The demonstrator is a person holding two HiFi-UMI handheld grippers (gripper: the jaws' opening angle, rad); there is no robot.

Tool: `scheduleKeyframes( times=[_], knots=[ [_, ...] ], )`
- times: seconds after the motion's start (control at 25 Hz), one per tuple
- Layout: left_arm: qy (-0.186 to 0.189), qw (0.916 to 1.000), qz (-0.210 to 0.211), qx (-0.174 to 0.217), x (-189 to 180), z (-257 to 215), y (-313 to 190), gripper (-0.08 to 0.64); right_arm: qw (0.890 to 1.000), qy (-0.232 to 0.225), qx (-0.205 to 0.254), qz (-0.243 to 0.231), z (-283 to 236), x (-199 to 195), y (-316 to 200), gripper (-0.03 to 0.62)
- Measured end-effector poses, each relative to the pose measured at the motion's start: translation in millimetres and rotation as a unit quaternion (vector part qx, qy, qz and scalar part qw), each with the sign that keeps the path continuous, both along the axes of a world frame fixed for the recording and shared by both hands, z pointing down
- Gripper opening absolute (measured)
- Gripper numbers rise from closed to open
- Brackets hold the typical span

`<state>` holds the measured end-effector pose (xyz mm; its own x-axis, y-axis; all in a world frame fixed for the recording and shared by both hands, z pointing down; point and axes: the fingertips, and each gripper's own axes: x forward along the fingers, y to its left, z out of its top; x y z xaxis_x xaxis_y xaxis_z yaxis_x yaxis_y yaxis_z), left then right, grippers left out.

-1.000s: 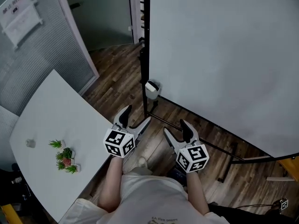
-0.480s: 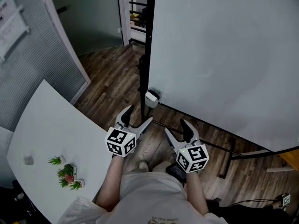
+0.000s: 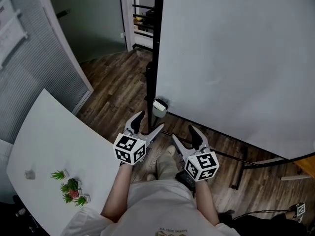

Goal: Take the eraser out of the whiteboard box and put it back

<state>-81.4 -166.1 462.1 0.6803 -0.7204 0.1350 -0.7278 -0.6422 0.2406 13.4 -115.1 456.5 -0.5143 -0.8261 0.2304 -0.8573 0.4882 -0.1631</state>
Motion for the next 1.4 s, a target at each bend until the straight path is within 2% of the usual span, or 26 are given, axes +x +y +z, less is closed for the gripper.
scheduleKeyframes(
  times=[0.36, 0.64, 0.92, 1.24, 1.4],
  knots=[
    [-0.025, 0.9996, 0.004, 0.008, 13, 1, -29, 0.369, 1.000, -0.009, 0.002, 0.007, 0, 12, -28, 0.314],
    [-0.023, 0.9995, -0.002, 0.019, 16, 3, -45, 0.368, 1.000, -0.009, -0.009, 0.000, 10, 15, -42, 0.314],
    [-0.063, 0.9973, -0.001, 0.037, 31, 8, -58, 0.362, 1.000, -0.014, -0.020, -0.004, 18, 21, -48, 0.314],
    [-0.074, 0.9961, -0.025, 0.041, 21, 13, -70, 0.350, 0.999, -0.027, -0.027, -0.010, 21, 25, -52, 0.314],
    [-0.080, 0.9956, -0.023, 0.042, 24, 16, -73, 0.344, 0.999, -0.032, -0.030, -0.004, 25, 31, -55, 0.313]
  ],
)
